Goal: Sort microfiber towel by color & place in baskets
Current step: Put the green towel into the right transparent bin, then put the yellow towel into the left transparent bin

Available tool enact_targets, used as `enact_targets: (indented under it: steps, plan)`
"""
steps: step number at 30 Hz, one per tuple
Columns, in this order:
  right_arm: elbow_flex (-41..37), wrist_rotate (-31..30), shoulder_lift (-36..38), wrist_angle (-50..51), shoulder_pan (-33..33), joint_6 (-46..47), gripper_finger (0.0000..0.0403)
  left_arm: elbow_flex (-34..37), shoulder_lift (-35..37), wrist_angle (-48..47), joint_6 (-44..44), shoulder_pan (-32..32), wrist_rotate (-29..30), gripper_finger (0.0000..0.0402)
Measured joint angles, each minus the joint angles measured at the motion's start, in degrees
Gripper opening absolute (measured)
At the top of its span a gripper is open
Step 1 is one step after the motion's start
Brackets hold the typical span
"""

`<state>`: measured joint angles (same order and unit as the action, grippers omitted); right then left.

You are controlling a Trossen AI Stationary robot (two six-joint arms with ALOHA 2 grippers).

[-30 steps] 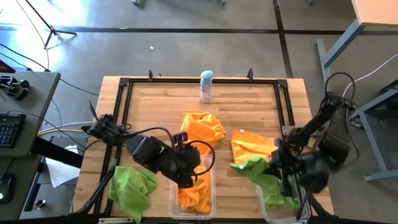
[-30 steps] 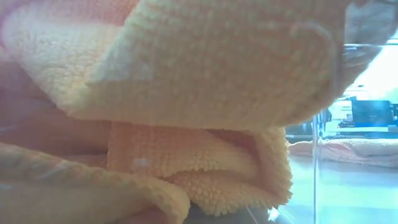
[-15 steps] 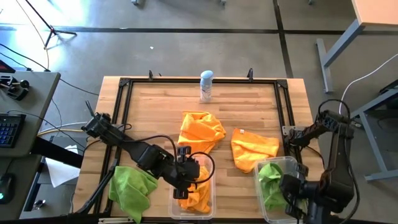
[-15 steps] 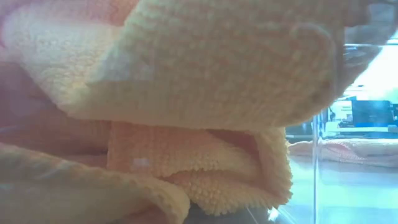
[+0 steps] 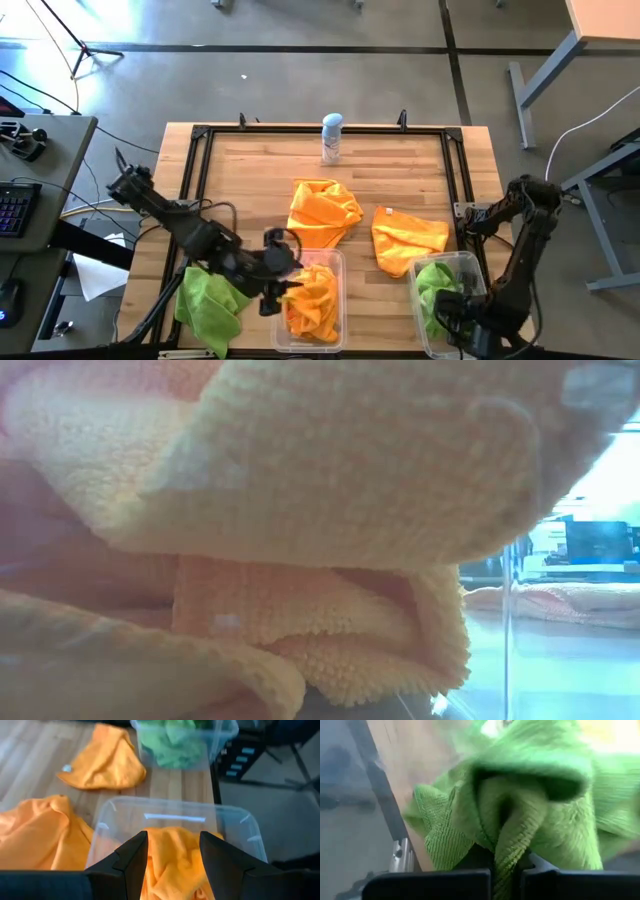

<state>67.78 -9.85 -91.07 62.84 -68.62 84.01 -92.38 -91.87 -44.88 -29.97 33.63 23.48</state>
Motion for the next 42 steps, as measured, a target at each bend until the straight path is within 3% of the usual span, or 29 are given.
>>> enact_targets:
  steps: [7,16,30,36,42]
  plan:
    - [-12.8,1.9,0.1,-18.6,0.4,-0.5,0.0014,3.9,4.6,3.2,-2.1,-0.4,4.1,0.0165]
    - [-13.8,2.6,0.1,-18.7,0.7,-1.6,0.0079,4.5,4.0,3.1,-5.8,-2.2,4.8,0.0165]
    - [3.6,1.7,-0.1,4.4,0.7,-4.6,0.0235,4.5,3.7,3.2,-5.9,-4.8,4.8,0.0165]
    - [11.6,0.1,-0.1,12.6,0.7,-4.5,0.0243,4.5,3.7,3.2,-5.9,-4.8,4.0,0.0165]
    - [18.8,-8.2,-0.1,21.3,0.7,-4.6,0.0228,4.5,3.7,3.2,-5.8,-4.8,3.9,0.0165]
